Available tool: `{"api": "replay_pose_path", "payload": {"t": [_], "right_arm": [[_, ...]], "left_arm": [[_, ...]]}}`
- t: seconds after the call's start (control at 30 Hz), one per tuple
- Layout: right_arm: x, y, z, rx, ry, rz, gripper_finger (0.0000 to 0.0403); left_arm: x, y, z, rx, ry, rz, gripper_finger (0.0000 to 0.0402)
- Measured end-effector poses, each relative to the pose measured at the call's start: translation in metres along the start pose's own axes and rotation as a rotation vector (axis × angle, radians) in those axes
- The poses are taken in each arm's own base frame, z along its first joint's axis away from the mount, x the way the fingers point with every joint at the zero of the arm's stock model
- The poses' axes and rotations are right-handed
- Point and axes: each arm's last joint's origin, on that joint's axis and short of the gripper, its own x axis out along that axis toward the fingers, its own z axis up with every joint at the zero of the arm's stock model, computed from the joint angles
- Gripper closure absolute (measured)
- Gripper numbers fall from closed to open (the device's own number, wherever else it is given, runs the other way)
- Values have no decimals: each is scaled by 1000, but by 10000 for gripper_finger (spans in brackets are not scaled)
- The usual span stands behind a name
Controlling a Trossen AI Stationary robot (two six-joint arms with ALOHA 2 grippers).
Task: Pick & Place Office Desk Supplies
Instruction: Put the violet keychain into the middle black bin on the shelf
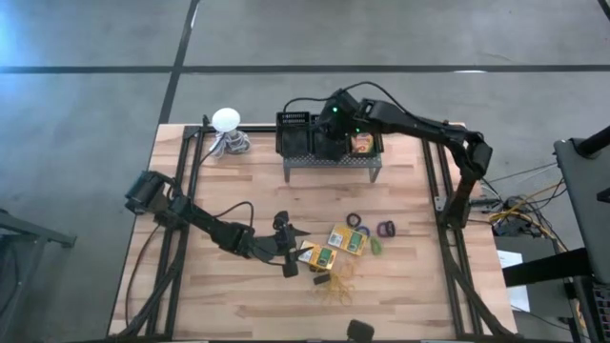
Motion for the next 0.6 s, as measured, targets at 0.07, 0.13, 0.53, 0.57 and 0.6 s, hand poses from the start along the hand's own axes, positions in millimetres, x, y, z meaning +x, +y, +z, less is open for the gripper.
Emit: {"api": "replay_pose_path", "payload": {"t": [0.07,0.13,0.53,0.57,0.6], "right_arm": [[3,-5,-1,15,6,-4,385],[4,-11,-2,25,10,-8,385],[9,-18,-7,69,19,44,362],[9,-18,-7,69,20,44,356],[9,-18,-7,69,20,44,350]], "left_arm": [[0,0,0,0,0,0,204],[0,0,0,1,0,0,204],[0,0,0,0,-4,-1,204],[0,0,0,0,-5,-1,204],[0,0,1,0,-5,-1,204]]}}
